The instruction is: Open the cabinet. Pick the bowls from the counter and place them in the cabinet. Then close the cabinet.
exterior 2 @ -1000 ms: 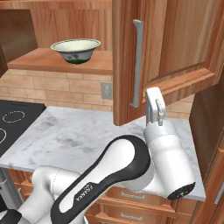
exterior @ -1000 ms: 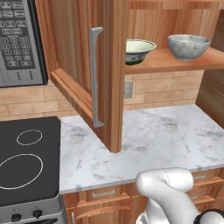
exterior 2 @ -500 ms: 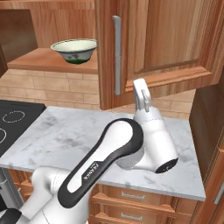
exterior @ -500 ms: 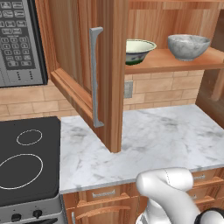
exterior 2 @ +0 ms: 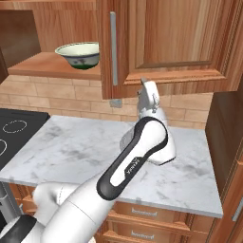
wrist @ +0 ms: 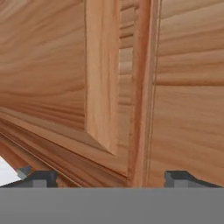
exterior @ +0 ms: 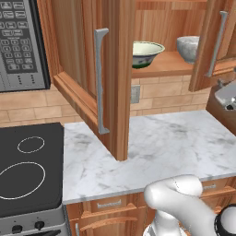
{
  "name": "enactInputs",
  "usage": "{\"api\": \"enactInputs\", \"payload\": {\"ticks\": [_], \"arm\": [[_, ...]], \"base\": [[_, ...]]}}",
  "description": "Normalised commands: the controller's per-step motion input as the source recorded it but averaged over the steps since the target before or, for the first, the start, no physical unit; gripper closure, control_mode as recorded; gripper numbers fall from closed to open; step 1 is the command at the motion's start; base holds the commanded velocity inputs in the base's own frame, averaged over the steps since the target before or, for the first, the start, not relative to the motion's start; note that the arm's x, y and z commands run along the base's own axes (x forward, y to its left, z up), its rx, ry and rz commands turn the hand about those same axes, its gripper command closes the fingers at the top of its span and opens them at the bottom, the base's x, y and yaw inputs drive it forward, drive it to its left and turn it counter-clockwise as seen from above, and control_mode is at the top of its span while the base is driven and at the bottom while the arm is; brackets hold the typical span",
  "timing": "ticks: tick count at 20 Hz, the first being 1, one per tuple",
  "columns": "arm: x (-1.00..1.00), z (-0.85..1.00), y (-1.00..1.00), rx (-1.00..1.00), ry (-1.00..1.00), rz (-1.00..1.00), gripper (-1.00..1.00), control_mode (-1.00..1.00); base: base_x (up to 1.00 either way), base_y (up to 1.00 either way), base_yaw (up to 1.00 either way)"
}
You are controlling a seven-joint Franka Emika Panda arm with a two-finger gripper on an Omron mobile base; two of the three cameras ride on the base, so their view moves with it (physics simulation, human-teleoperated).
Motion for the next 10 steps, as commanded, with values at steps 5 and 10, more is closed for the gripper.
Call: {"api": "enactInputs", "payload": {"ticks": [5, 10], "arm": [[0.36, 0.99, 0.02, 0.0, -0.01, 0.0, -1.0, -1.0], [0.38, 0.49, 0.0, 0.0, 0.18, -0.01, -1.0, -1.0]], "base": [[0.0, 0.0, 0.0], [0.0, 0.0, 0.0]]}}
